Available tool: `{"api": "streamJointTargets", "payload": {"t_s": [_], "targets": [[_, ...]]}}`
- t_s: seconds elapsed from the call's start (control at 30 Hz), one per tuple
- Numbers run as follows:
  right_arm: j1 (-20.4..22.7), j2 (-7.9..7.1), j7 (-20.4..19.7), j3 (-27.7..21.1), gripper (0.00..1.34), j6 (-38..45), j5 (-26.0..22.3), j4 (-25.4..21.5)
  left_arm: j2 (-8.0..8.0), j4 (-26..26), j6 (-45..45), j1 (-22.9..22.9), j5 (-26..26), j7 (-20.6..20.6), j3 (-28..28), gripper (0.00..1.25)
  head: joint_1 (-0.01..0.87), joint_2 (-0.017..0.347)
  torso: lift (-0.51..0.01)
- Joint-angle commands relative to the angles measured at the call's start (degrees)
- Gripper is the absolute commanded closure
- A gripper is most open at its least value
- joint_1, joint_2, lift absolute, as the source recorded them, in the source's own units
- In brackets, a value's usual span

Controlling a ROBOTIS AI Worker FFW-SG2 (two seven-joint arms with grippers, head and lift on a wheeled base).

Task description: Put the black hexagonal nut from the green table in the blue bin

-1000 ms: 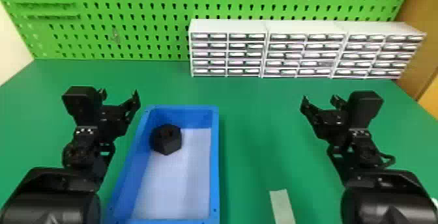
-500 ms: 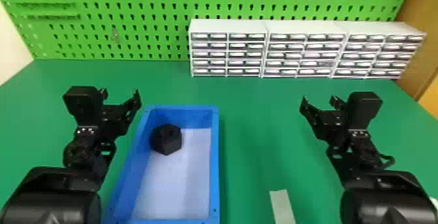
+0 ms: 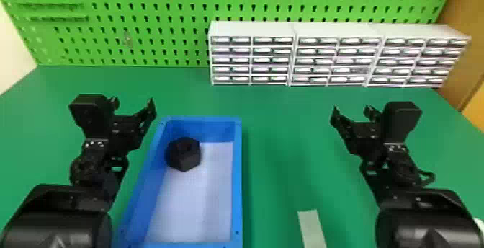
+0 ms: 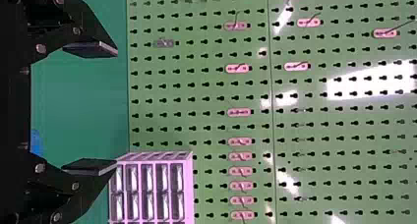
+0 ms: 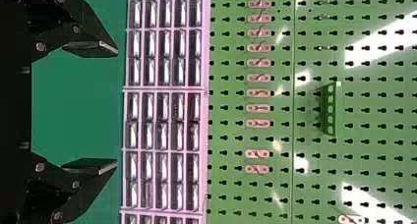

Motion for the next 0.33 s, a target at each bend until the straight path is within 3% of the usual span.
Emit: {"api": "streamJointTargets", "payload": {"t_s": [0.0, 0.3], "targets": [[0.0, 0.05, 0.0, 0.2, 0.46, -0.1, 0.0, 0.1, 0.0, 0.0, 0.0, -0.1, 0.0, 0.1, -0.1, 0.45, 0.686, 0.052, -0.097], [0.2, 0.05, 0.0, 0.4, 0.46, -0.4, 0.0, 0.3, 0.0, 0.0, 0.0, -0.1, 0.0, 0.1, 0.0, 0.45, 0.686, 0.052, -0.097]]}}
